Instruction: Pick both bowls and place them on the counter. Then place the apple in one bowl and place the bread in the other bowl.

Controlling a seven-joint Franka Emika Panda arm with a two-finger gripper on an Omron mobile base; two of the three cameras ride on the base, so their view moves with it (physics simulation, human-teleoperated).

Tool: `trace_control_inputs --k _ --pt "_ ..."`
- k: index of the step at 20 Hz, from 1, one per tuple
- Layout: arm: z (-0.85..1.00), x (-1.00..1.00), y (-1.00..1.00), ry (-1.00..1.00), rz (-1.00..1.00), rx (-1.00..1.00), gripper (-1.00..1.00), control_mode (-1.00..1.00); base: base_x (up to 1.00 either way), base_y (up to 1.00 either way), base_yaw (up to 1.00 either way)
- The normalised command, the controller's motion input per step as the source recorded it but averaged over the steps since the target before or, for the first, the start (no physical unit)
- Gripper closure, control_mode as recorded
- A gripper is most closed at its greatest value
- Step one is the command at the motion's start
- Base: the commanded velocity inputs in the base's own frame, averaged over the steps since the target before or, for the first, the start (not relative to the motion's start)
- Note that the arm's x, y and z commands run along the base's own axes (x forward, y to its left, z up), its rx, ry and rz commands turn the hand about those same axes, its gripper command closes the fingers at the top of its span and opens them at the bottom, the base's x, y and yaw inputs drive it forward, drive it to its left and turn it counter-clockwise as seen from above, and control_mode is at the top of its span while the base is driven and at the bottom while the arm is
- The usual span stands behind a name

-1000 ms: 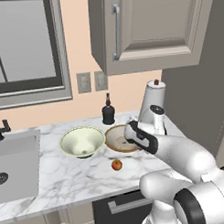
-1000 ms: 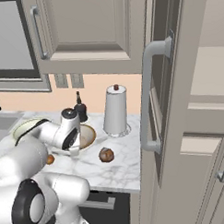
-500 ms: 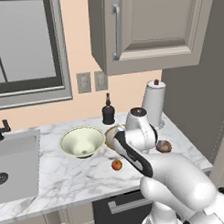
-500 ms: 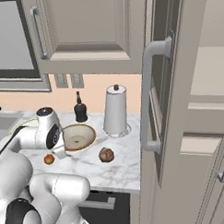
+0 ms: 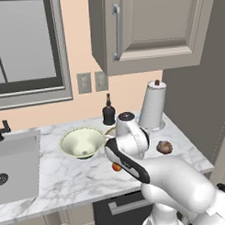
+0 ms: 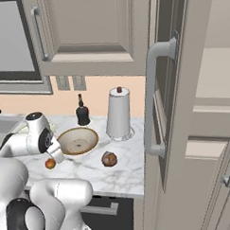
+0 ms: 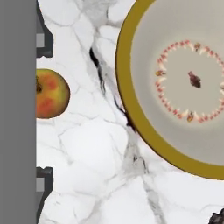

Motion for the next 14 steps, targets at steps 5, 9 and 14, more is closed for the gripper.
trace_control_inputs --k 5,9,14 --pt "-0.45 0.0 0.14 0.05 0.35 -0.02 -1.0 -1.0 0.0 0.0 0.0" --pt "-0.37 0.0 0.12 0.0 0.18 0.0 -1.0 -1.0 0.0 0.0 0.0" --pt "-0.17 0.0 0.18 0.02 0.08 0.0 -1.0 -1.0 0.0 0.0 0.0"
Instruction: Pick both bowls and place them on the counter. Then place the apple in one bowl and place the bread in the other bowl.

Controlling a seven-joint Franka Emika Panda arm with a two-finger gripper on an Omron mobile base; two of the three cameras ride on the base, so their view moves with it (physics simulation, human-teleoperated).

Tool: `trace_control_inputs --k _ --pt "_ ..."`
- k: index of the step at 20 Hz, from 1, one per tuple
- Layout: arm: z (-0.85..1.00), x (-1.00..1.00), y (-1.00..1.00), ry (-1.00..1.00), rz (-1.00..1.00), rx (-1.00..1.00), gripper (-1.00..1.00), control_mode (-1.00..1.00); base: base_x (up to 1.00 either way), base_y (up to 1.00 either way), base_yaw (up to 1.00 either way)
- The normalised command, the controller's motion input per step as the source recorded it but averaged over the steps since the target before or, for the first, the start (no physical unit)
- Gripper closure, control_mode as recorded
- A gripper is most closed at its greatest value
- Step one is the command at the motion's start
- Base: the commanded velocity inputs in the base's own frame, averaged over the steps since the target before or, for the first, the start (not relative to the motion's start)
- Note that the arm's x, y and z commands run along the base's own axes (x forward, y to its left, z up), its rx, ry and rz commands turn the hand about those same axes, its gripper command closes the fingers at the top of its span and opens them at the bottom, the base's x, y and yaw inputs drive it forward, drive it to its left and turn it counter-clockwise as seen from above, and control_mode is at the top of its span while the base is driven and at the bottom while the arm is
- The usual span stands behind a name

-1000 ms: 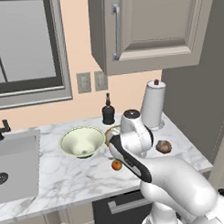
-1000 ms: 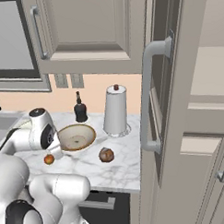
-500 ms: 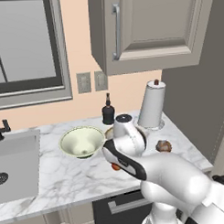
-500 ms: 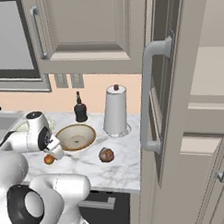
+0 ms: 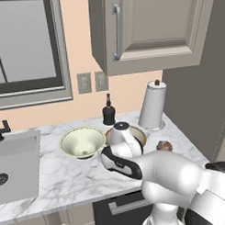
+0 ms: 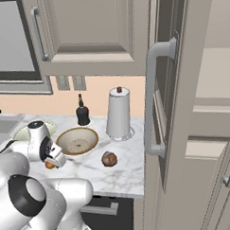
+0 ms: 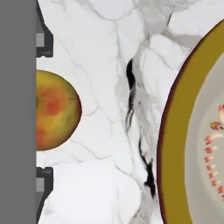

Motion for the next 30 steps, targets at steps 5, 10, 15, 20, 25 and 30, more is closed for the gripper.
trace_control_inputs --k 5,10,15,20,25,30 --pt "-0.06 0.0 0.13 0.02 0.04 0.0 -1.0 -1.0 0.0 0.0 0.0" --pt "-0.23 -0.02 0.0 0.0 0.03 0.0 1.0 -1.0 0.0 0.0 0.0" --pt "-0.09 -0.08 0.04 0.0 0.0 0.0 1.0 -1.0 0.0 0.0 0.0" --pt "0.58 -0.21 0.15 -0.02 -0.03 0.0 1.0 -1.0 0.0 0.0 0.0" --pt "0.97 0.0 0.3 -0.02 0.0 0.0 1.0 -1.0 0.0 0.0 0.0" --pt "0.94 0.16 0.29 -0.02 0.0 -0.01 1.0 -1.0 0.0 0.0 0.0"
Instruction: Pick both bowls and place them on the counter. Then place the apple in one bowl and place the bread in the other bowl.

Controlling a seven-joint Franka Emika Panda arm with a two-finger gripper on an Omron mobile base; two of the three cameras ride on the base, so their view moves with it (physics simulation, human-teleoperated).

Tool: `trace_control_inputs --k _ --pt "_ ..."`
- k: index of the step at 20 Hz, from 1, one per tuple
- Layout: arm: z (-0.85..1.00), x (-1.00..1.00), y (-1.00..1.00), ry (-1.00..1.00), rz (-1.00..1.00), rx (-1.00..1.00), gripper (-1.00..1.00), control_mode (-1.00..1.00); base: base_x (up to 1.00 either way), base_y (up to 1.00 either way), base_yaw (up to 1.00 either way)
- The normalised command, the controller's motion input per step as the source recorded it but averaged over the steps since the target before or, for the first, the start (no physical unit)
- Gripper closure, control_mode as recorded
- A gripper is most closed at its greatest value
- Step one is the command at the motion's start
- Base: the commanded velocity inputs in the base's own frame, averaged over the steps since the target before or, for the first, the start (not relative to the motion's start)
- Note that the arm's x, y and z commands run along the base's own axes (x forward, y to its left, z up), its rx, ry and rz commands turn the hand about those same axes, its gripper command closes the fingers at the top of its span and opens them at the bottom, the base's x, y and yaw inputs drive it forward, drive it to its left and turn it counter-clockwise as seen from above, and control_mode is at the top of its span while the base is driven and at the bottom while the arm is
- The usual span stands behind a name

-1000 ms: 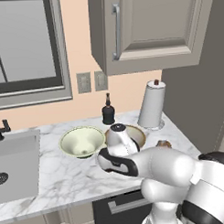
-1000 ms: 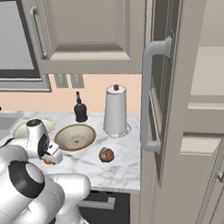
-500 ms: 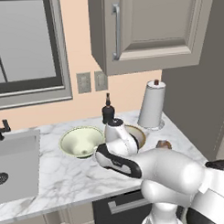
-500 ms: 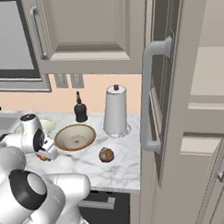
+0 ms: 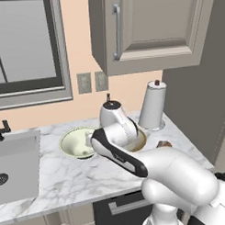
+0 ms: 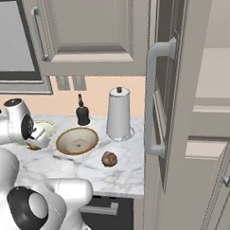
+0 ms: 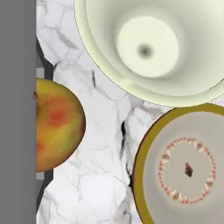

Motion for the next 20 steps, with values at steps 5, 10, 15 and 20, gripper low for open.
trace_control_inputs --k 5,10,15,20 --pt "0.51 0.43 0.36 0.03 0.0 -0.03 1.0 -1.0 0.0 0.0 0.0" --pt "-0.14 0.65 0.14 0.13 0.0 -0.06 1.0 -1.0 0.0 0.0 0.0" --pt "-0.32 0.49 0.26 0.14 0.0 -0.08 1.0 -1.0 0.0 0.0 0.0" --pt "-0.35 0.16 0.31 0.12 0.0 -0.11 1.0 -1.0 0.0 0.0 0.0"
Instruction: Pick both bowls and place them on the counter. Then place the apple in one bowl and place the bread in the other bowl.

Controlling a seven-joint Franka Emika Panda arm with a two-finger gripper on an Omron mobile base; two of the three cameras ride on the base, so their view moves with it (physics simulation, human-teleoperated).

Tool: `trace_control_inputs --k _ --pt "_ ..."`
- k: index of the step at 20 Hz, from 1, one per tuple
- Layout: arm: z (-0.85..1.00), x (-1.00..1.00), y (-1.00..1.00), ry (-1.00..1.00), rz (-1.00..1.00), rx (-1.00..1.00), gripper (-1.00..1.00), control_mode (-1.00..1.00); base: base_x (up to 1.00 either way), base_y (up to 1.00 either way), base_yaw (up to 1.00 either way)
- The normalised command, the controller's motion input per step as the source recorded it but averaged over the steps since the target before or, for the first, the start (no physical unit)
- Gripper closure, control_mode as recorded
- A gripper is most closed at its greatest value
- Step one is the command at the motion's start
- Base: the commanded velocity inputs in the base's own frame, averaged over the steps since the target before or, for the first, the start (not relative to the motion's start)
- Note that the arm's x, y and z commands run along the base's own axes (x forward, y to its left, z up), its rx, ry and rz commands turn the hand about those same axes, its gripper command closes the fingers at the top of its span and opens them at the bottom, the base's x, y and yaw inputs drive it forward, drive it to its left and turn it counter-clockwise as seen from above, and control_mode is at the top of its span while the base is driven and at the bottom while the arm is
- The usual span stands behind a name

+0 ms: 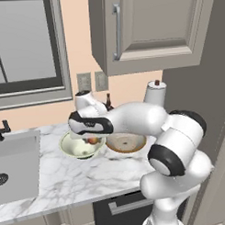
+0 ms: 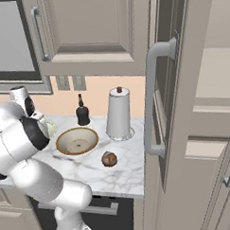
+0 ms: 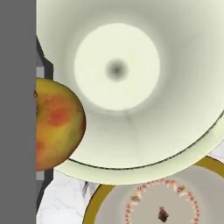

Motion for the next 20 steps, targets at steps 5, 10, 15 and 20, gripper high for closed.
trace_control_inputs --k 5,10,15,20 --pt "-0.34 0.0 0.08 0.08 0.0 -0.09 1.0 -1.0 0.0 0.0 0.0" --pt "-0.27 0.0 0.01 0.02 0.0 0.0 1.0 -1.0 0.0 0.0 0.0" --pt "-0.31 0.0 0.0 0.0 0.0 0.01 -1.0 -1.0 0.0 0.0 0.0" --pt "0.0 -0.09 0.0 -0.03 -0.01 0.07 -1.0 -1.0 0.0 0.0 0.0"
